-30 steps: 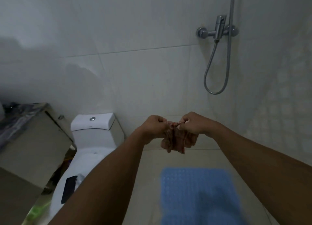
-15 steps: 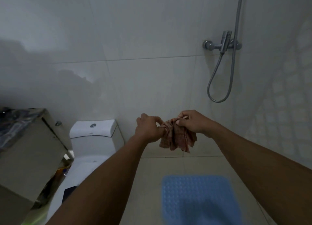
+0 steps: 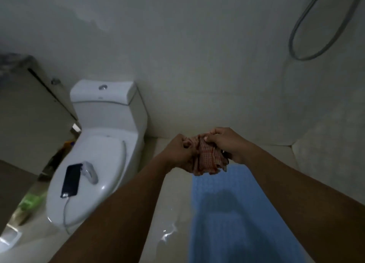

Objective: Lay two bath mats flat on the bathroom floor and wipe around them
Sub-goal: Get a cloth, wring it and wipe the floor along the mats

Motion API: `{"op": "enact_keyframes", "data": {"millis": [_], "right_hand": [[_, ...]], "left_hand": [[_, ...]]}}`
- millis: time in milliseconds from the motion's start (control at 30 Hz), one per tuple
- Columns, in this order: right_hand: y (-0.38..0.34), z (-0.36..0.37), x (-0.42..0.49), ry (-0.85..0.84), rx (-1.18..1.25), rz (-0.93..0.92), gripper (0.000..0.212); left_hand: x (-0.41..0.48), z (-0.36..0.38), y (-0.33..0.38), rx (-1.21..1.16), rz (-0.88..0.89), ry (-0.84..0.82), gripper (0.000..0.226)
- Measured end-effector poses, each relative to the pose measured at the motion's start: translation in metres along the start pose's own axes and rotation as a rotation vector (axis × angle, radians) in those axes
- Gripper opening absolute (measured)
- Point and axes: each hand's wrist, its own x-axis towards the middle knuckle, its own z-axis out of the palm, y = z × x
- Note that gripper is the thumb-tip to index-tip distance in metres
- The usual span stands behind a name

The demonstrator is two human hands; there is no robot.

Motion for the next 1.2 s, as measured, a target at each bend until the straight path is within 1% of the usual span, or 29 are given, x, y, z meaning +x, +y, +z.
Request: {"op": "enact_keyframes", "data": {"millis": [33, 67, 167, 267, 367, 433, 533, 600, 733, 833, 900, 967, 1033, 1067, 1100, 1133, 1200], "right_hand": [[0.029, 0.009, 0.018, -0.02, 0.013, 0.031, 0.004], [0.062, 0.019, 0.039, -0.03, 0.025, 0.054, 0.008], [0.176, 0.052, 0.103, -0.029, 0.061, 0.107, 0.016], [0.283, 0.087, 0.16, -0.03, 0.054, 0.133, 0.014], [0.398, 0.13, 0.214, -0.049, -0.015, 0.144, 0.016], [0.469, 0.162, 0.242, -0.067, -0.065, 0.139, 0.014], [0.559, 0.208, 0.275, -0.124, -0.145, 0.096, 0.001], [0.606, 0.236, 0.291, -0.157, -0.209, 0.067, 0.005], [0.653, 0.283, 0.287, -0.249, -0.42, -0.036, 0.008], [0.665, 0.306, 0.265, -0.372, -0.546, -0.109, 0.016], [0.67, 0.32, 0.252, -0.45, -0.628, -0.168, 0.017], [0.678, 0.332, 0.245, -0.502, -0.69, -0.216, 0.019], [0.69, 0.34, 0.24, -0.518, -0.723, -0.28, 0.018], [0.696, 0.342, 0.238, -0.495, -0.74, -0.328, 0.018], [0.702, 0.341, 0.237, -0.437, -0.765, -0.378, 0.017], [0.708, 0.338, 0.237, -0.347, -0.795, -0.428, 0.018], [0.719, 0.328, 0.237, -0.142, -0.834, -0.473, 0.025]], "left_hand": [[0.018, 0.012, -0.031, 0.022, -0.013, 0.054, 0.029], [0.034, 0.025, -0.063, 0.056, -0.028, 0.108, 0.027], [0.091, 0.076, -0.17, 0.057, -0.057, 0.177, 0.029], [0.141, 0.122, -0.277, 0.054, -0.1, 0.185, 0.025], [0.191, 0.172, -0.4, 0.067, -0.168, 0.187, 0.024], [0.212, 0.2, -0.474, 0.086, -0.219, 0.202, 0.022], [0.225, 0.231, -0.561, 0.138, -0.295, 0.216, 0.016], [0.225, 0.248, -0.61, 0.139, -0.344, 0.231, 0.018], [0.195, 0.275, -0.675, 0.09, -0.459, 0.287, 0.021], [0.158, 0.294, -0.7, 0.116, -0.542, 0.299, 0.034], [0.137, 0.306, -0.711, 0.215, -0.57, 0.296, 0.042], [0.122, 0.316, -0.719, 0.351, -0.594, 0.252, 0.045], [0.11, 0.323, -0.723, 0.558, -0.64, 0.194, 0.05], [0.105, 0.326, -0.725, 0.657, -0.646, 0.202, 0.052], [0.1, 0.327, -0.727, 0.742, -0.61, 0.24, 0.054], [0.097, 0.328, -0.73, 0.819, -0.518, 0.293, 0.056], [0.099, 0.327, -0.74, 0.899, -0.222, 0.348, 0.065]]}}
